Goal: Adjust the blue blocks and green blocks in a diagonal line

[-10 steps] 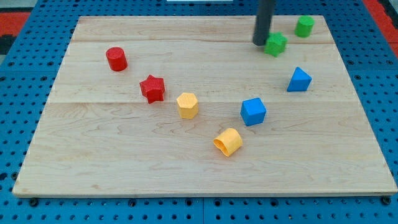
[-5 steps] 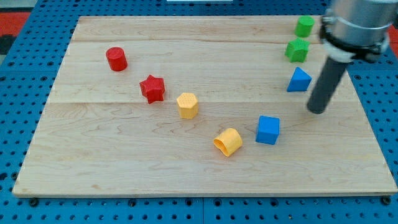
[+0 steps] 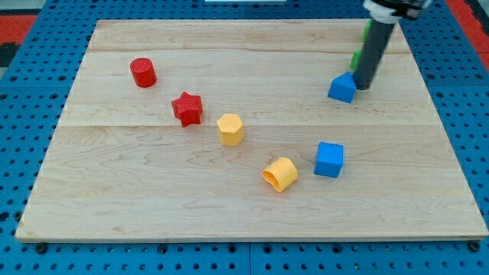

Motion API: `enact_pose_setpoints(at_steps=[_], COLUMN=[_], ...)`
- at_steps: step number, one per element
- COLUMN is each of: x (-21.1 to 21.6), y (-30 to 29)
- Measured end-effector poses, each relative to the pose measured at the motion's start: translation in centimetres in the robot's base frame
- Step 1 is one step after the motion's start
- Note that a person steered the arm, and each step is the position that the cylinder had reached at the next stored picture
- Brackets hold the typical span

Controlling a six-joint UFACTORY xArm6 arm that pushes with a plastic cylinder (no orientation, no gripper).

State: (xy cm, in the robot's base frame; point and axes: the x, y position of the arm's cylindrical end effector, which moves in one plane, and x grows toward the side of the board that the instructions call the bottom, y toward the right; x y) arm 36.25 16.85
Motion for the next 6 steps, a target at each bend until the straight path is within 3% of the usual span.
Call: enact_pose_setpoints(at_steps=[1,2,3,4,6], x=[0.9,6.8,19.3,21.0,15.7], y=[-0.7,6.8,6.3,-2.0,-6.6])
